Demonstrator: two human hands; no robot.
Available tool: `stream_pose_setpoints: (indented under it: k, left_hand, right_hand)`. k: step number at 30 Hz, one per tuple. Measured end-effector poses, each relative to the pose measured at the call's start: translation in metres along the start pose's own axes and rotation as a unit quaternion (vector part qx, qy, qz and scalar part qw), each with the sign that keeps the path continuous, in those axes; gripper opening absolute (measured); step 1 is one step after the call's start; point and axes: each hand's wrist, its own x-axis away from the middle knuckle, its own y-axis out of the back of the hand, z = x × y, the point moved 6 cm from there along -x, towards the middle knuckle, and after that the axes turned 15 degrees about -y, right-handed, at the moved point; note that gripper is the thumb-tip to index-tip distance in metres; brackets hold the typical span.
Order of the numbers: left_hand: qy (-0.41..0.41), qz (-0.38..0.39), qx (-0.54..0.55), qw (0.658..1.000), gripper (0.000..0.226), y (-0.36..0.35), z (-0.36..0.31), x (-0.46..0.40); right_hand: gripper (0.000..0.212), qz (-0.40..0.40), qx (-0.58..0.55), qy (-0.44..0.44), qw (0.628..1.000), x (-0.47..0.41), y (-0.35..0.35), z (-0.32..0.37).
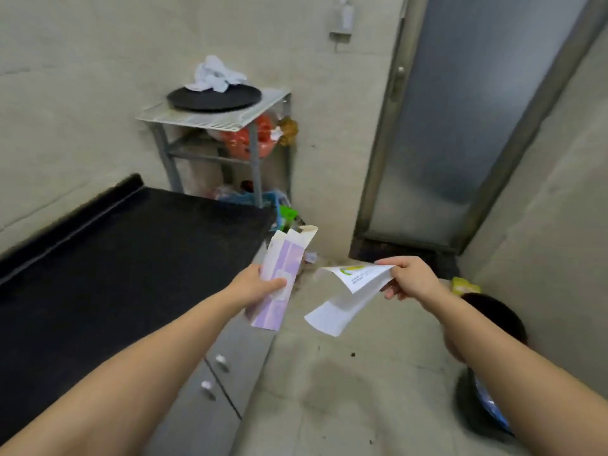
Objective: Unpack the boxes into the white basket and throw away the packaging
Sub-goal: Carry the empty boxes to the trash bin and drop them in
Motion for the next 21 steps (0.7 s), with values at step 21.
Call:
stream_pose_setpoints:
  k: [21]
  left_hand:
    - [-0.172, 0.385, -0.037, 0.906, 0.040, -0.418, -0.221, -0.141]
  right_hand:
    - [0.048, -0.308, -0.214, -0.262, 0.889, 0.028, 0.300, -0.326]
